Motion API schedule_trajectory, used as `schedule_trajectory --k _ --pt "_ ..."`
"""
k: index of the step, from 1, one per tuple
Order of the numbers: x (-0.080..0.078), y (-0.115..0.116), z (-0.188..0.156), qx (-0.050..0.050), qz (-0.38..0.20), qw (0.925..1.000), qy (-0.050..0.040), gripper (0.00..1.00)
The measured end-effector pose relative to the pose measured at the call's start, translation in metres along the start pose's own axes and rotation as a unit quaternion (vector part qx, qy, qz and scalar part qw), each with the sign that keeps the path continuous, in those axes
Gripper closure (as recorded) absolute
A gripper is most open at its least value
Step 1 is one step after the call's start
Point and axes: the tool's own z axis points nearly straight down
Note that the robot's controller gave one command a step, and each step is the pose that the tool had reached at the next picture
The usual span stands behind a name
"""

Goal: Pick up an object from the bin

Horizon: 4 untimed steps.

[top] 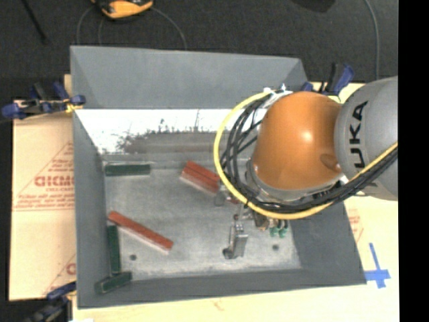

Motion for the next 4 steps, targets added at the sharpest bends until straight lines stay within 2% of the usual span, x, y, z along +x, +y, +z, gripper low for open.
schedule_trajectory --k 1,2,3,4 --pt "-0.044 0.071 0.070 0.000 -0.036 0.9994 -0.0036 0.00" --pt "-0.043 0.077 0.073 0.000 -0.005 1.0000 -0.0007 0.00" --pt "-0.052 0.102 0.093 0.000 0.098 0.9951 -0.0025 0.00" --pt "-0.058 0.127 0.141 0.001 0.088 0.9961 -0.0001 0.00"
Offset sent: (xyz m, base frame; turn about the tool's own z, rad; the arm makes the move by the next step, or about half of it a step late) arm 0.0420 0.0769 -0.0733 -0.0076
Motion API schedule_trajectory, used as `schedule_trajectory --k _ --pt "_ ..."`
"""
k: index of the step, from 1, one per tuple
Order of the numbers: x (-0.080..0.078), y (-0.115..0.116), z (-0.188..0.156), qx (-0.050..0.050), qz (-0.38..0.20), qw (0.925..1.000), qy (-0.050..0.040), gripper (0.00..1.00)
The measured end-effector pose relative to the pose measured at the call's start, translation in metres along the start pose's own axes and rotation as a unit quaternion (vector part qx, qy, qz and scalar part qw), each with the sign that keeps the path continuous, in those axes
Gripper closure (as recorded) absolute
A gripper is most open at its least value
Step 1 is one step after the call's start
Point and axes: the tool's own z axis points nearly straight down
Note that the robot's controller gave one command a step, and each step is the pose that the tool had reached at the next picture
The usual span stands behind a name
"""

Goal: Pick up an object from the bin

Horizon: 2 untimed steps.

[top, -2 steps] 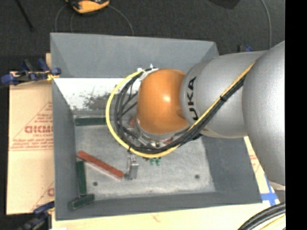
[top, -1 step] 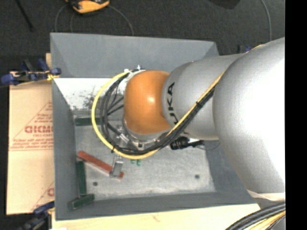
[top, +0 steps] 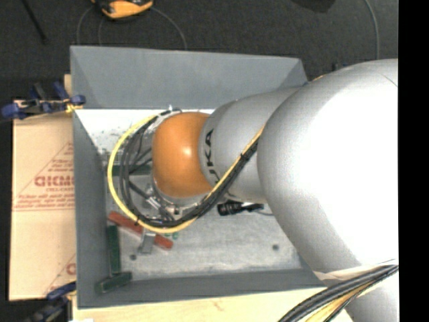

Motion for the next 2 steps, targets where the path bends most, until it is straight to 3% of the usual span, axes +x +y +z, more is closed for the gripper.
schedule_trajectory --k 1,2 --pt "0.0032 0.0038 0.0209 0.000 0.170 0.9855 0.0013 1.00" --pt "0.0031 0.0038 0.0208 0.000 0.170 0.9855 0.0012 1.00"
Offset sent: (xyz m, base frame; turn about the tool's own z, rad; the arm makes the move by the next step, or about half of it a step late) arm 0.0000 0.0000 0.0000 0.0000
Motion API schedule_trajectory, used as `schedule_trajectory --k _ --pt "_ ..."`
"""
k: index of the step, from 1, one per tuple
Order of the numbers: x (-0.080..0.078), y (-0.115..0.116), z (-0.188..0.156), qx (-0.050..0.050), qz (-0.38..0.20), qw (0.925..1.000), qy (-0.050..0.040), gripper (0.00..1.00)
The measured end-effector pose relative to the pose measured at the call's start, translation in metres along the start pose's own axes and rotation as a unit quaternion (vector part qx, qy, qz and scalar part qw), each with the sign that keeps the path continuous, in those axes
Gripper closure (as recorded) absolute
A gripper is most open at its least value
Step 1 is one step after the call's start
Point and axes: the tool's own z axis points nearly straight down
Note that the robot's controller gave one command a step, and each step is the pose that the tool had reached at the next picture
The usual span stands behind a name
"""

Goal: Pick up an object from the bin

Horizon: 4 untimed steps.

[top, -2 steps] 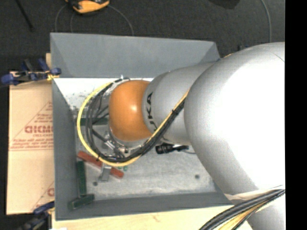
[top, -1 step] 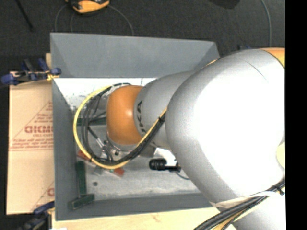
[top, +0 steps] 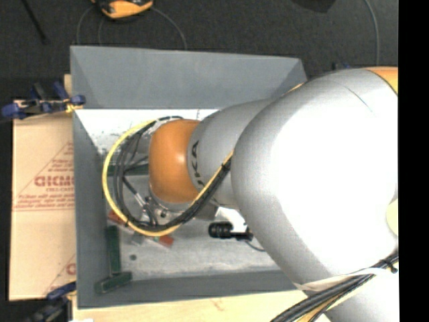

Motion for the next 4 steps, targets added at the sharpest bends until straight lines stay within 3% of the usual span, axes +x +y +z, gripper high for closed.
schedule_trajectory --k 4 --pt "0.000 -0.002 -0.049 0.000 -0.002 1.0000 0.0002 1.00"
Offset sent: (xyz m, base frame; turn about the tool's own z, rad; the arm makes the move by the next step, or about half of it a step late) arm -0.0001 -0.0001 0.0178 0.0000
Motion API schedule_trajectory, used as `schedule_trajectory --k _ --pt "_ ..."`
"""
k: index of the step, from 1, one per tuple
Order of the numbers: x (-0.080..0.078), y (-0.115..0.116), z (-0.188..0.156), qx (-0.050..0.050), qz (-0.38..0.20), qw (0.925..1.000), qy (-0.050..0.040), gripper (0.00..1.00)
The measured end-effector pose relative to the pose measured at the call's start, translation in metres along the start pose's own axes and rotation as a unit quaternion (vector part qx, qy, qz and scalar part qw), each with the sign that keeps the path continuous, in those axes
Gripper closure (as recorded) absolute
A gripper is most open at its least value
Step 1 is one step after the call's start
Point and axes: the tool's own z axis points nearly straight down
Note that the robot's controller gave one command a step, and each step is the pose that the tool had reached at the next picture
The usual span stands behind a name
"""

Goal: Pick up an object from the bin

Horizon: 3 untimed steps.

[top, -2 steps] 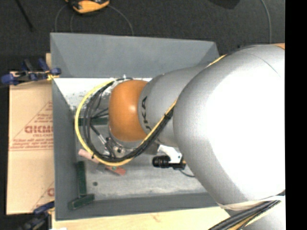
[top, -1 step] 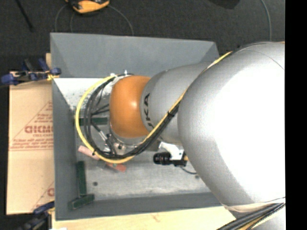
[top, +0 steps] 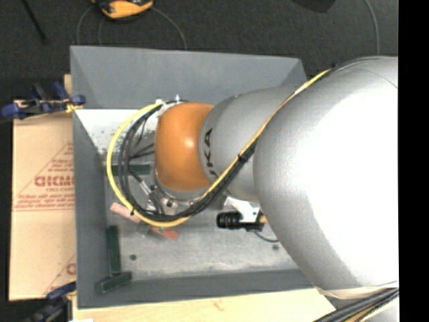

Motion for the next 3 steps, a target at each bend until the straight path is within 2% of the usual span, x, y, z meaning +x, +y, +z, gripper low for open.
schedule_trajectory --k 3 --pt "0.000 -0.001 -0.042 0.001 -0.001 1.0000 0.0008 1.00"
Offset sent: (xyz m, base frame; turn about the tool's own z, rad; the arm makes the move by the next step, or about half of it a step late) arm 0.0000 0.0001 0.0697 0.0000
